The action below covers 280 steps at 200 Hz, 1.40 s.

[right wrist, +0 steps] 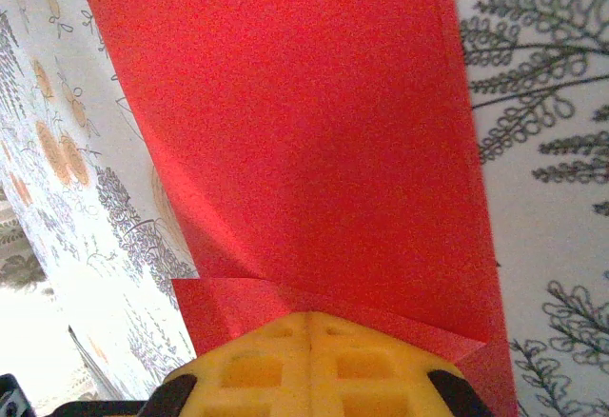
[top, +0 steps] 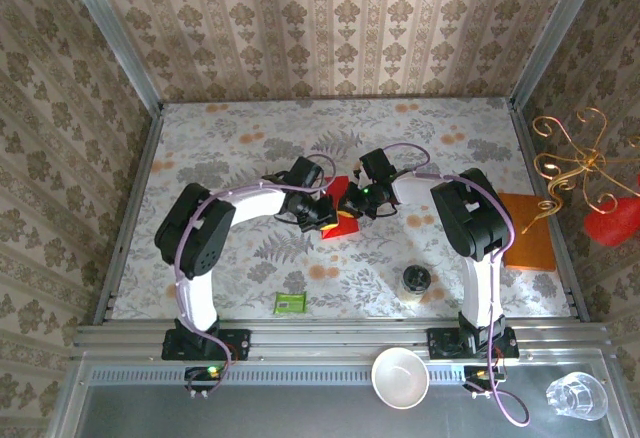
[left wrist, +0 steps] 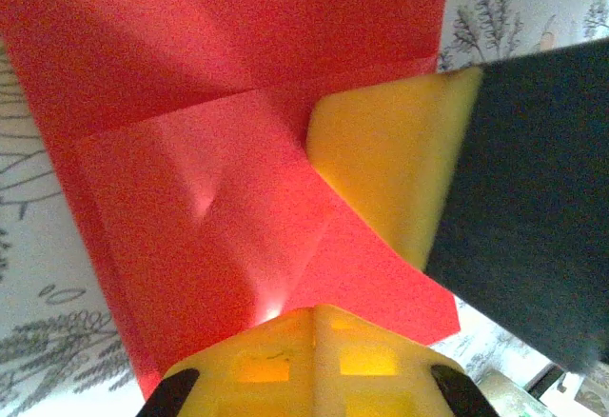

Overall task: Fold a paper plane with a square sheet of paper (pick it up from the middle)
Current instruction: Fold the triangle a second time at the center of the table.

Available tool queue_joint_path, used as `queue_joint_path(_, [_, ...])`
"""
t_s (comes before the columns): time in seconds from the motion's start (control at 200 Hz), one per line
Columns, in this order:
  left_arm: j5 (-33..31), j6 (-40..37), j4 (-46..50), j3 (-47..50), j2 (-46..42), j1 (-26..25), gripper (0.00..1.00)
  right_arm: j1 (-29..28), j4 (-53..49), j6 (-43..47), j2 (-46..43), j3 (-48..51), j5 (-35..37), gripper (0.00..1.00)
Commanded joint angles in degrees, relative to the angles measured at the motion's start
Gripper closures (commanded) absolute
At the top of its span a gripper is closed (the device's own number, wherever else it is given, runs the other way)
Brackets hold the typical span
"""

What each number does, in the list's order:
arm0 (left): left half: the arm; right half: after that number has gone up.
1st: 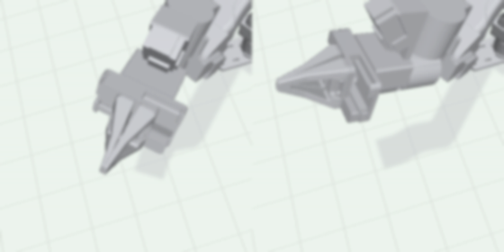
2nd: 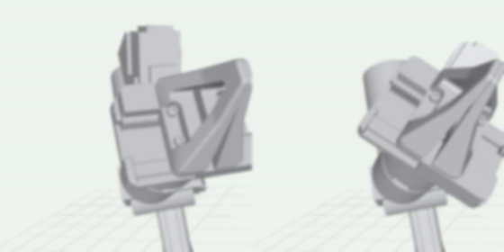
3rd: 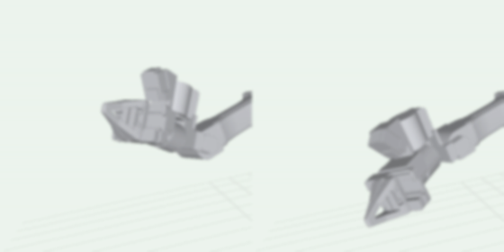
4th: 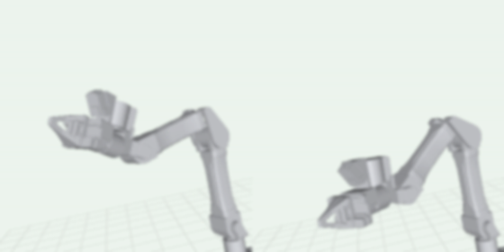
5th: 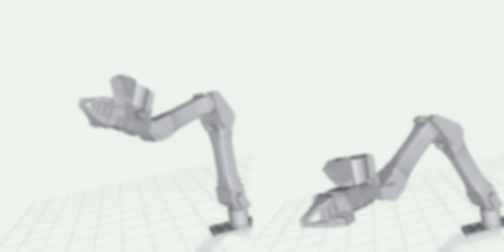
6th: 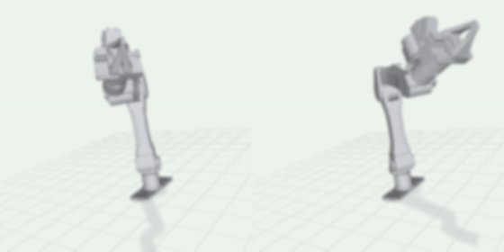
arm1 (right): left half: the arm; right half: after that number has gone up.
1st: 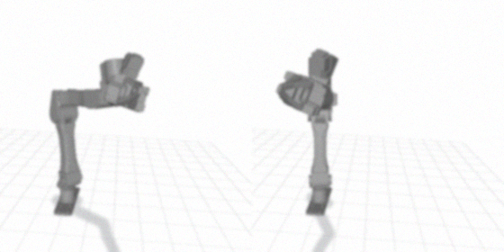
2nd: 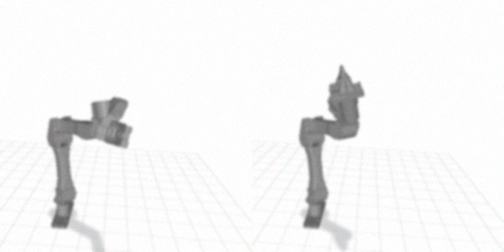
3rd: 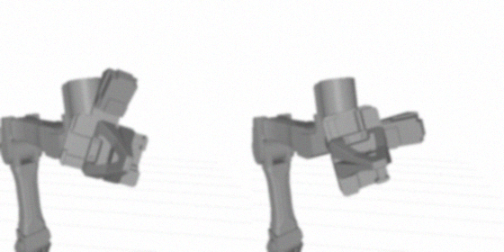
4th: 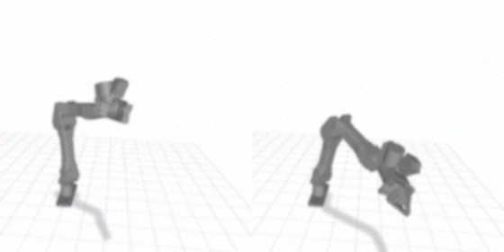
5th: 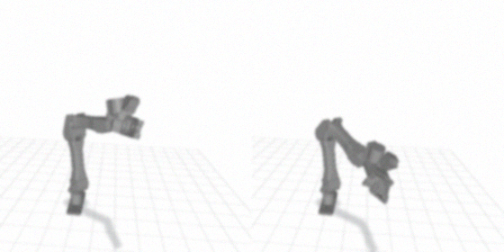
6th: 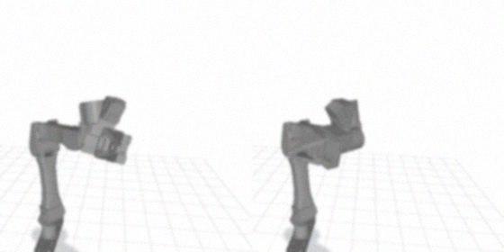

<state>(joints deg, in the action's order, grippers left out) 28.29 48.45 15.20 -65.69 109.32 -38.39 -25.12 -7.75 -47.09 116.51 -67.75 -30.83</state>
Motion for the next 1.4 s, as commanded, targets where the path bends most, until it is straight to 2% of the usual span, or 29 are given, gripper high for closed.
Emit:
queue_joint_path(0.0, [1.38,0.53,-0.22,-2.6,1.58,-0.35,0.96,-0.1,-8.26,-1.13,5.04,4.02,7.36,0.97])
queue_joint_path(0.39, [-0.22,-1.33,3.84,-4.32,4.39,-0.36,0.97,-0.01,-8.54,-1.36,5.3,4.04,7.41,0.97])
queue_joint_path(0.83, [-0.92,-3.27,7.4,-2.35,3.79,0.73,1.0,0.25,-9.98,-0.63,5.92,3.94,8.14,0.97])
queue_joint_path(1.395, [2.23,-3.1,7.61,6.95,-0.9,2.18,1.0,0.34,-12.31,0.94,6.78,3.5,9.38,0.97])
